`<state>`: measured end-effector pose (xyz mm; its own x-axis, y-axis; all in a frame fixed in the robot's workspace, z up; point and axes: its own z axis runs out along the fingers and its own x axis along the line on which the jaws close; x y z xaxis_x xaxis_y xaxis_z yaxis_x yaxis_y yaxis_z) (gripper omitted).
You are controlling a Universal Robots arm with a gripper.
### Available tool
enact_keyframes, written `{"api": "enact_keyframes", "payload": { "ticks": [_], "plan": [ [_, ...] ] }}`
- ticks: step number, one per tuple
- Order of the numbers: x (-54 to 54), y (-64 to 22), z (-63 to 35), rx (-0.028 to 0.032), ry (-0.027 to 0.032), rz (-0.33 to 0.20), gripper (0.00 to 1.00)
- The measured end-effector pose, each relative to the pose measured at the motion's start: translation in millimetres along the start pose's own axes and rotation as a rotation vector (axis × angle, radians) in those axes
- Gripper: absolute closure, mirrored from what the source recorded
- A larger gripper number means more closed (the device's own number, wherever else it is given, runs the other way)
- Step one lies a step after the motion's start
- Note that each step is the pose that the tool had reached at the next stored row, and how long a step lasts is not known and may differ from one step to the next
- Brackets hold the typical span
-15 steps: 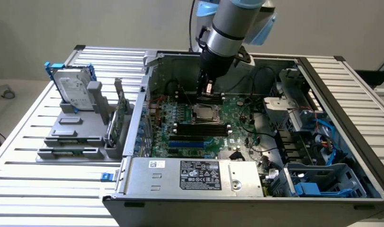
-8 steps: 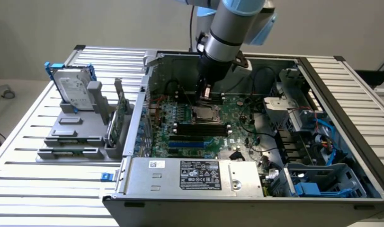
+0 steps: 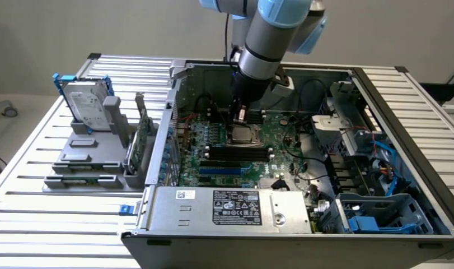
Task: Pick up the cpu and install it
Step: 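Close the cpu cover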
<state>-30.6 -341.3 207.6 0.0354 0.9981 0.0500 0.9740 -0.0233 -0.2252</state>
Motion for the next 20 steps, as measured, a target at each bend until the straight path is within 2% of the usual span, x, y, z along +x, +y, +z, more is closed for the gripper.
{"api": "enact_keyframes", "payload": {
  "ticks": [7, 20],
  "plan": [
    [-0.2, 0.9, 4.5, 0.0035, 0.0000, 0.000, 0.89],
    [-0.4, 2.2, 9.8, 0.0051, 0.0003, 0.000, 0.89]
  ]
}}
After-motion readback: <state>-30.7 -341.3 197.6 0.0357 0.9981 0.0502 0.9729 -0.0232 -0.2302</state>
